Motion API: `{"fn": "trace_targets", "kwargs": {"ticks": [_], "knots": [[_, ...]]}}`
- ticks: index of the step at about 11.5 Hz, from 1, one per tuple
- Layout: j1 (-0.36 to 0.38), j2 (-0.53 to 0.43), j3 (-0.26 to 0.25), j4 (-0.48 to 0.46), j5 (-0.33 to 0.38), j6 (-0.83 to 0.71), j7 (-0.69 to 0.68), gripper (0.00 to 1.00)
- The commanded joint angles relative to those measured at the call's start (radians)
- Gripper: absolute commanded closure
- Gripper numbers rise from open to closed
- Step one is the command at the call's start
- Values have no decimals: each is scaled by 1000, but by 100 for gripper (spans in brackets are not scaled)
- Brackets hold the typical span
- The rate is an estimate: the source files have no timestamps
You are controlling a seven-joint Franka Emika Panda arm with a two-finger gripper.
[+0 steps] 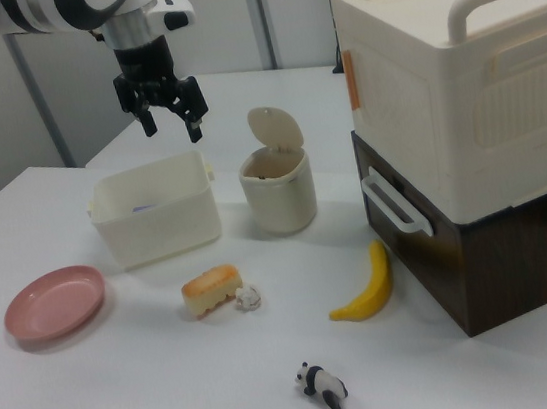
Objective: Grab it up and put it in the trash
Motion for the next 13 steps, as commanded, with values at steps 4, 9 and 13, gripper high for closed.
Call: {"fn": "trace_targets", "kwargs": {"ticks": [4, 9, 13], "knots": [[11, -4, -4, -31, -42, 34, -38, 0], [14, -10, -4, -54, -51, 34, -84, 0], [12, -12, -4, -58, -52, 34, -84, 0]]}}
